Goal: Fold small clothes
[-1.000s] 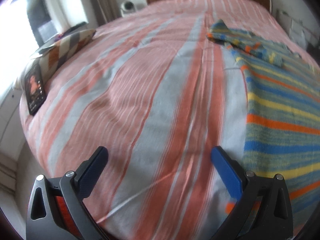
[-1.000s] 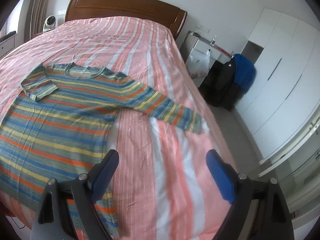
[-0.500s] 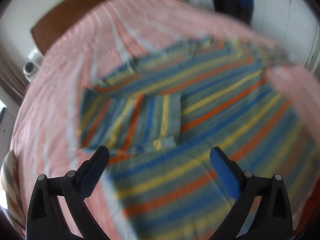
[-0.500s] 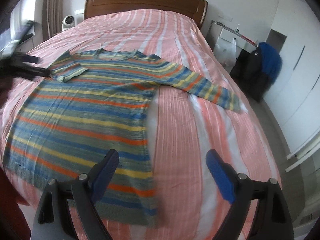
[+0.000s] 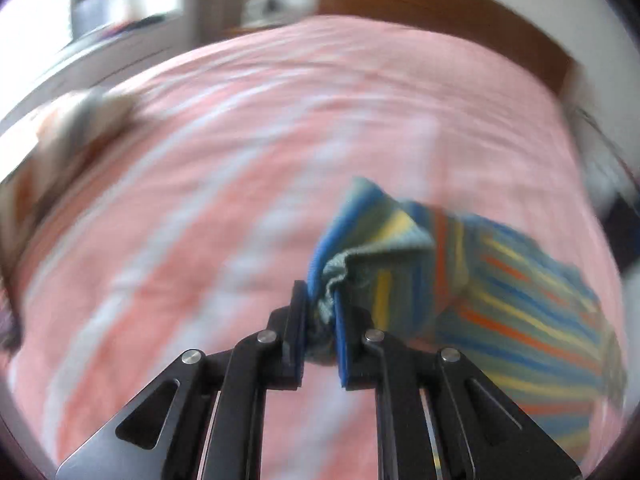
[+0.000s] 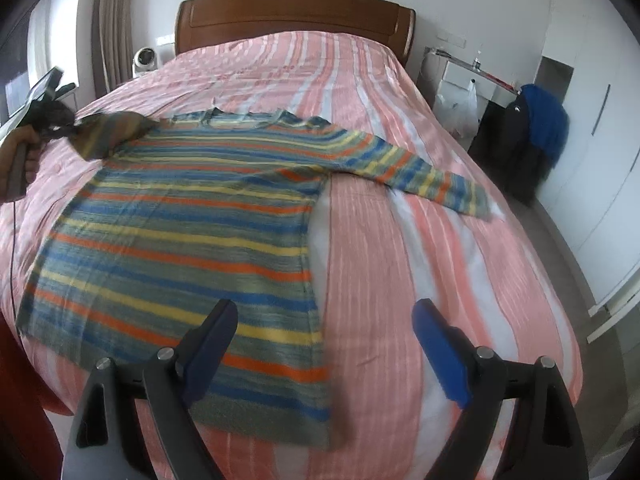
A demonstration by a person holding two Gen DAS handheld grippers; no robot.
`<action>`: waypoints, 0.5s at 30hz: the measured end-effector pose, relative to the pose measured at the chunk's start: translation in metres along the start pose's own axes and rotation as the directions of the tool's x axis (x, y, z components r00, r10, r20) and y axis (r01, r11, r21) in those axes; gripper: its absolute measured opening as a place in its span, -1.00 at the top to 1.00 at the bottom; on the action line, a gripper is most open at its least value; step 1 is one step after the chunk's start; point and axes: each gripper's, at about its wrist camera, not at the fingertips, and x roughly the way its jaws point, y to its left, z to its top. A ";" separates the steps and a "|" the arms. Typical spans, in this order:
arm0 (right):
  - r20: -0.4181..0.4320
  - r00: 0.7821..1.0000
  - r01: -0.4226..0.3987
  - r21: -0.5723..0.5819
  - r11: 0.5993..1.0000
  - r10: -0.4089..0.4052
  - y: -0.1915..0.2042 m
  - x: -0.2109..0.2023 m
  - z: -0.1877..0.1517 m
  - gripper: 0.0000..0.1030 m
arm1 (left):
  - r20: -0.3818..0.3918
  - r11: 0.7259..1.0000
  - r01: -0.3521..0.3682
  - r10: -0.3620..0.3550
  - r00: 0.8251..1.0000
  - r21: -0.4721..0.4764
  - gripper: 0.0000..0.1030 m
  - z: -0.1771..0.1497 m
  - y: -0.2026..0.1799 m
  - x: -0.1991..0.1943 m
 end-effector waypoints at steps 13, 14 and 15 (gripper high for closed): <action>-0.035 0.999 -0.014 -0.053 0.999 0.012 0.017 0.008 -0.008 -0.71 | -0.055 0.987 -0.038 0.030 0.998 -0.156 0.51 -0.013 0.052 0.056; -0.043 0.999 -0.018 -0.045 0.999 0.016 0.014 0.009 -0.009 -0.71 | -0.047 0.982 -0.052 0.044 0.998 -0.180 0.47 -0.016 0.054 0.051; -0.050 0.999 -0.023 -0.032 0.999 0.021 0.009 0.010 -0.009 -0.71 | -0.043 0.976 -0.075 0.067 0.997 -0.205 0.40 -0.020 0.061 0.042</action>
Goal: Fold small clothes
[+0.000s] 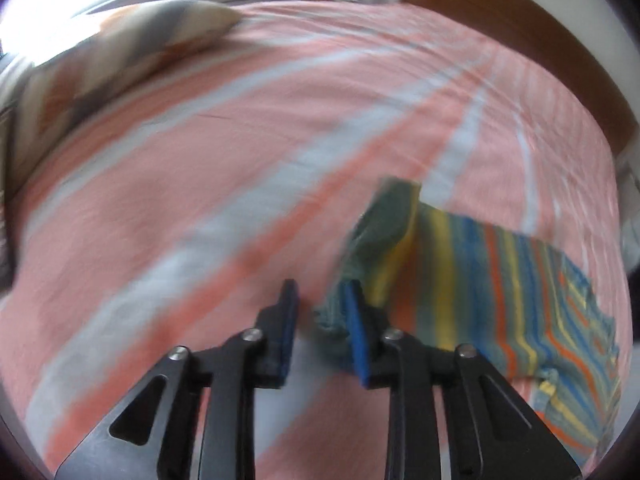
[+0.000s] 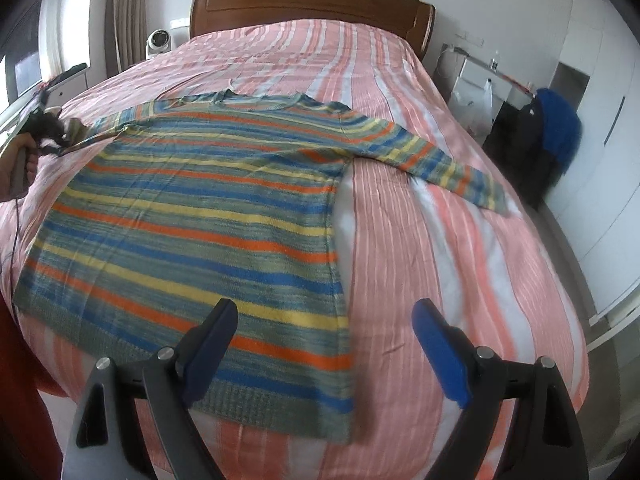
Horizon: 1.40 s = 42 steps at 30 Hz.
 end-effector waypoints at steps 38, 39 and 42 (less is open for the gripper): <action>-0.323 0.828 -0.377 0.283 0.882 0.458 -0.082 0.050 -0.069 0.93 | -0.442 0.735 0.438 -0.209 0.872 0.517 0.82 -0.276 0.012 -0.130; -0.324 0.828 -0.369 0.300 0.880 0.457 -0.084 0.051 -0.070 0.91 | -0.432 0.729 0.429 -0.202 0.879 0.534 0.65 -0.279 0.008 -0.133; -0.333 0.841 -0.327 0.314 0.891 0.426 -0.099 0.044 -0.071 0.52 | -0.382 0.736 0.379 -0.176 0.907 0.561 -0.10 -0.281 0.013 -0.148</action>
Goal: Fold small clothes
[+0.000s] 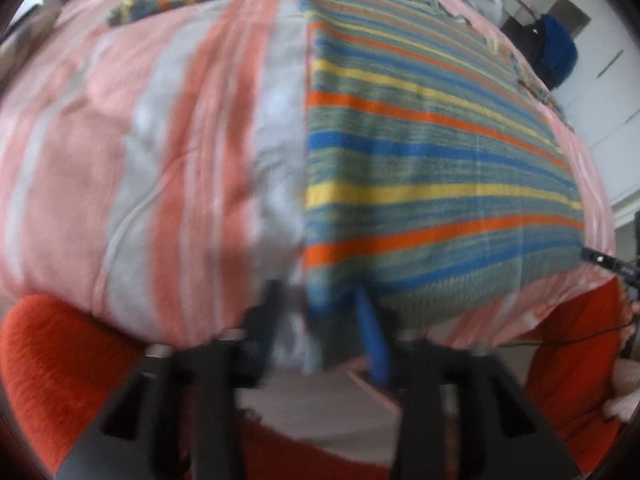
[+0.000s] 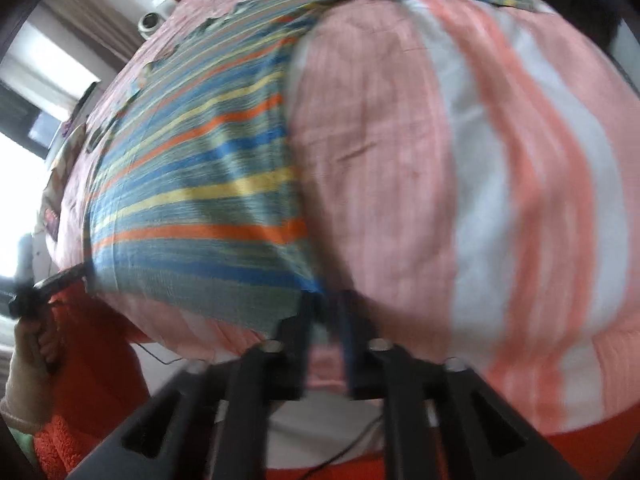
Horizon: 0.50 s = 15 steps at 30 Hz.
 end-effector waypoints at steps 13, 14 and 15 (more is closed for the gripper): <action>0.480 0.841 0.268 0.029 0.963 -0.248 -0.012 -0.051 0.051 -0.32 | 0.401 0.972 -0.128 0.199 0.894 -0.197 -0.90 0.093 0.051 -0.037; 0.492 0.834 0.277 0.020 0.961 -0.251 -0.009 -0.044 0.056 -0.33 | 0.400 0.967 -0.138 0.216 0.891 -0.215 -0.90 0.101 0.054 -0.027; 0.497 0.829 0.289 0.011 0.957 -0.256 -0.007 -0.034 0.062 -0.38 | 0.391 0.960 -0.148 0.234 0.890 -0.237 -0.90 0.108 0.060 -0.013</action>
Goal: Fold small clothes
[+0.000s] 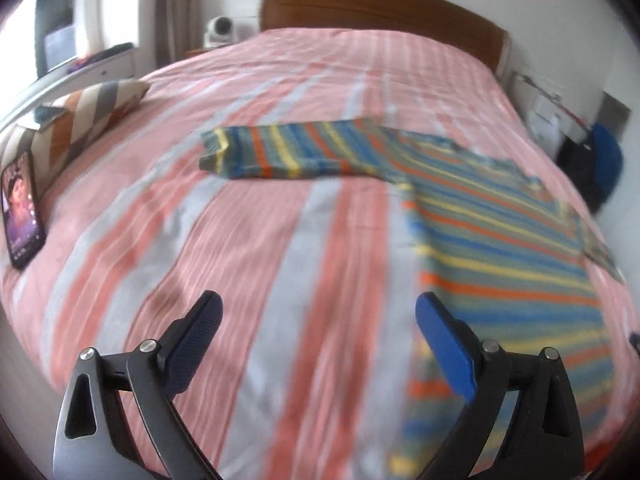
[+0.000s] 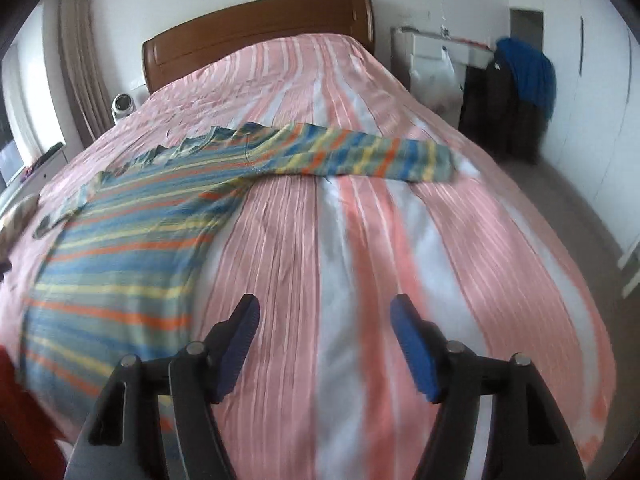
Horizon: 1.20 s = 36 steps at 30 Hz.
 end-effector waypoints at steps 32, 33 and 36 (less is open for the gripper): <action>0.034 0.999 0.024 -0.006 1.000 -0.024 -0.004 0.051 -0.034 -0.86 | -0.019 0.998 -0.057 0.058 0.998 0.042 -0.99 -0.027 0.017 0.033; 0.034 0.999 0.024 -0.006 1.000 -0.024 -0.004 0.051 -0.034 -0.86 | -0.020 0.998 -0.054 0.055 0.998 0.040 -0.99 -0.027 0.017 0.034; 0.034 0.999 0.024 -0.007 1.000 -0.024 -0.004 0.051 -0.034 -0.86 | -0.030 0.999 -0.037 0.038 0.999 0.037 -0.99 -0.026 0.018 0.032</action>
